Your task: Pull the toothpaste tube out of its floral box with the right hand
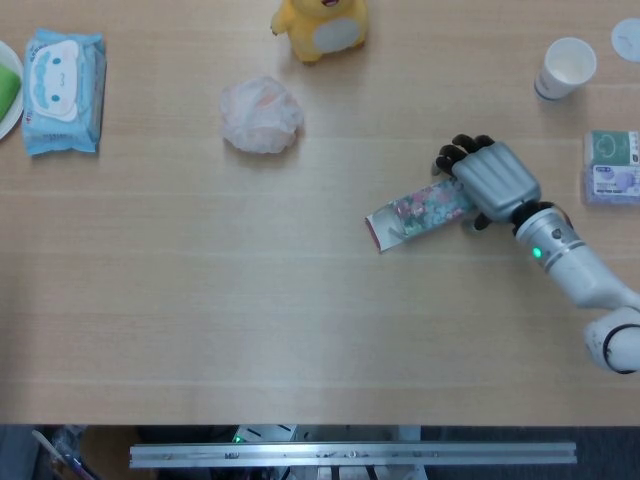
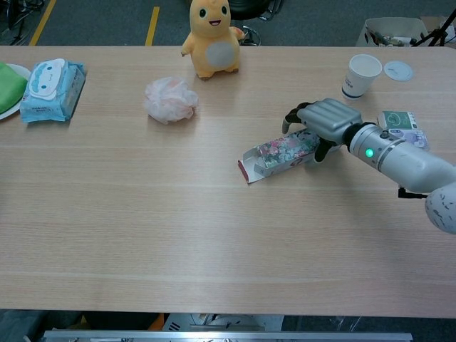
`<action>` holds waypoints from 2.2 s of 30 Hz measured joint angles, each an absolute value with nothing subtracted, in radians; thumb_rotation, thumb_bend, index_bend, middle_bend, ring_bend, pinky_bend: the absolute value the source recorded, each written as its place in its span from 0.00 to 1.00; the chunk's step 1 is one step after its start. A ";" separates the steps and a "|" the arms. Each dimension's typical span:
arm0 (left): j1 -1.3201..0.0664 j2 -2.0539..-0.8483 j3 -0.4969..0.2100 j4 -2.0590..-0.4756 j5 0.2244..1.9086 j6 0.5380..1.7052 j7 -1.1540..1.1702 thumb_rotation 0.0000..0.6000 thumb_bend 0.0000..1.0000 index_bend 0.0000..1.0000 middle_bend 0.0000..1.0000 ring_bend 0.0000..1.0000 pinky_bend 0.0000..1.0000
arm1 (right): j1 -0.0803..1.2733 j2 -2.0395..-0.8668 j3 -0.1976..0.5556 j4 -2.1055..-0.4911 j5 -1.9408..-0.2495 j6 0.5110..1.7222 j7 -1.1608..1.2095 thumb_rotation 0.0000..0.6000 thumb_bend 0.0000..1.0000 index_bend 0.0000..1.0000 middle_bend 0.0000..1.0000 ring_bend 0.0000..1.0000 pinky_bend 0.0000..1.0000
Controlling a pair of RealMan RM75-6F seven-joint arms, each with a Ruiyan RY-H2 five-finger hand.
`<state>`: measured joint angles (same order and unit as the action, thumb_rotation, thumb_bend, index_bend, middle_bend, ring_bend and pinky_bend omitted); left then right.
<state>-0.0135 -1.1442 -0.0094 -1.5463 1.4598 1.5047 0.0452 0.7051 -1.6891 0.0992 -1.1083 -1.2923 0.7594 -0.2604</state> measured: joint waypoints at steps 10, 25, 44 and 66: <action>-0.009 -1.144 -0.009 -1.543 1.459 1.504 0.040 1.00 0.07 0.49 0.37 0.37 0.53 | 0.704 -1.693 0.089 -1.103 -1.271 0.758 -0.280 1.00 0.00 0.44 0.41 0.28 0.34; -0.006 -1.146 -0.011 -1.540 1.460 1.504 0.039 1.00 0.07 0.49 0.37 0.37 0.53 | 0.687 -1.682 0.081 -1.112 -1.266 0.799 -0.287 1.00 0.03 0.62 0.58 0.44 0.44; -0.010 -1.147 -0.018 -1.565 1.464 1.507 0.067 1.00 0.07 0.49 0.37 0.37 0.53 | 0.634 -1.373 0.081 -1.484 -1.257 0.896 -0.355 1.00 0.03 0.63 0.59 0.45 0.44; -0.019 -1.153 -0.021 -1.589 1.471 1.505 0.090 1.00 0.07 0.49 0.37 0.37 0.53 | 0.756 -1.047 0.011 -1.944 -0.771 0.935 -0.992 1.00 0.05 0.64 0.59 0.46 0.44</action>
